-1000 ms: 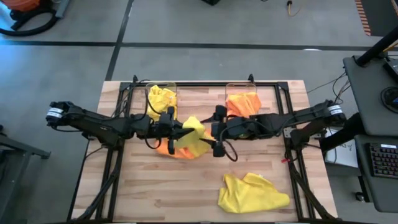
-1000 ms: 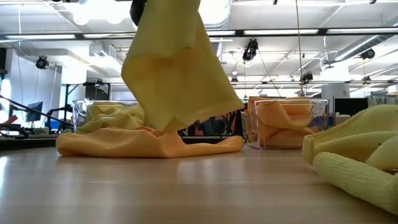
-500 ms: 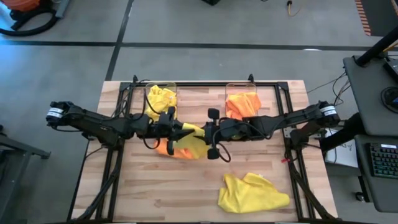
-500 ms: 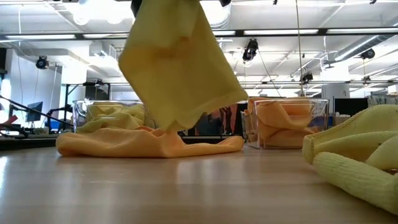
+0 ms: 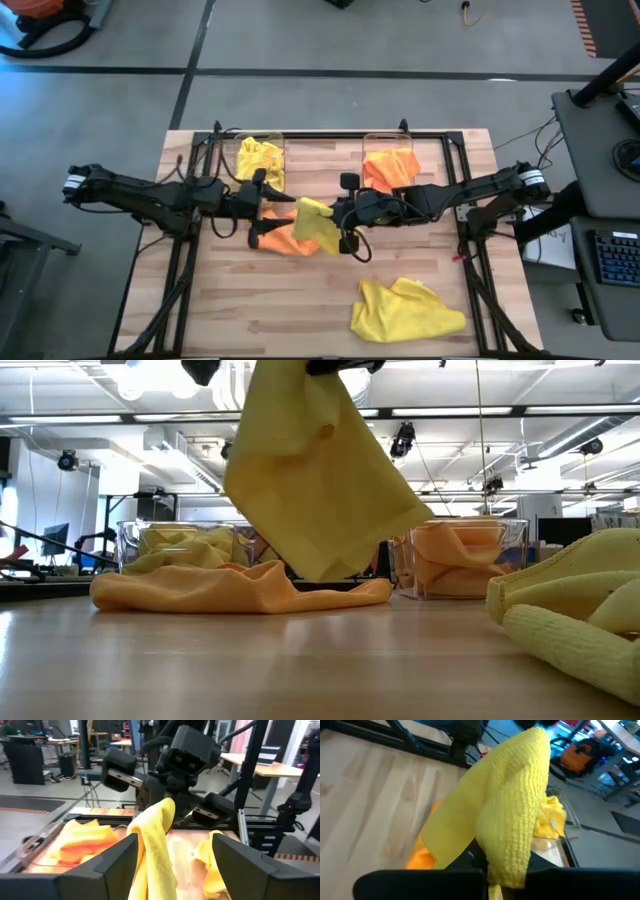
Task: Sort microfiber towel by color & place in baskets
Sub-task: Put the yellow microfiber cloth into the left transparent bin
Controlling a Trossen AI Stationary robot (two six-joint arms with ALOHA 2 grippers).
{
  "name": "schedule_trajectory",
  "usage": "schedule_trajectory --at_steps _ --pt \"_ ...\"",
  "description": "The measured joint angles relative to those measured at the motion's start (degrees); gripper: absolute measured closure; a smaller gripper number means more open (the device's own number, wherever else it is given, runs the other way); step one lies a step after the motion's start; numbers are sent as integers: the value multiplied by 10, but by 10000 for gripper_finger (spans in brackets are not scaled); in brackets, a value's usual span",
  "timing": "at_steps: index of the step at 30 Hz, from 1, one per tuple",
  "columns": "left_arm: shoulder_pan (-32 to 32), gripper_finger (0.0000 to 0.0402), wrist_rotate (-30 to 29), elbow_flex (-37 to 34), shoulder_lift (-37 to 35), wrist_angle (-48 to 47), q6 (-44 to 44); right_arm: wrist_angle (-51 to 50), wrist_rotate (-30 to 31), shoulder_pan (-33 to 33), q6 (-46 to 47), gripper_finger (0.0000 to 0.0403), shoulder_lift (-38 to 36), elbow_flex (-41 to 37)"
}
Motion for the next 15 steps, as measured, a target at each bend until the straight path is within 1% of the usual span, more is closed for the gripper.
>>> schedule_trajectory --at_steps 3,7,10,12,13,15 --pt "0 158 -12 -8 -19 -11 2 -2 4 0 0 393 -3 0" --pt "1 157 -18 -30 -14 19 1 -1 4 0 0 393 -3 0" --pt "3 157 -60 -45 -1 52 -4 3 4 0 0 393 -3 0" --pt "9 157 -73 -52 14 72 -6 5 4 0 0 393 -3 0" --pt "10 157 -71 -55 22 87 -5 5 4 0 0 393 -3 0" --pt "13 157 -41 -57 42 118 11 7 4 0 2 393 -3 0"
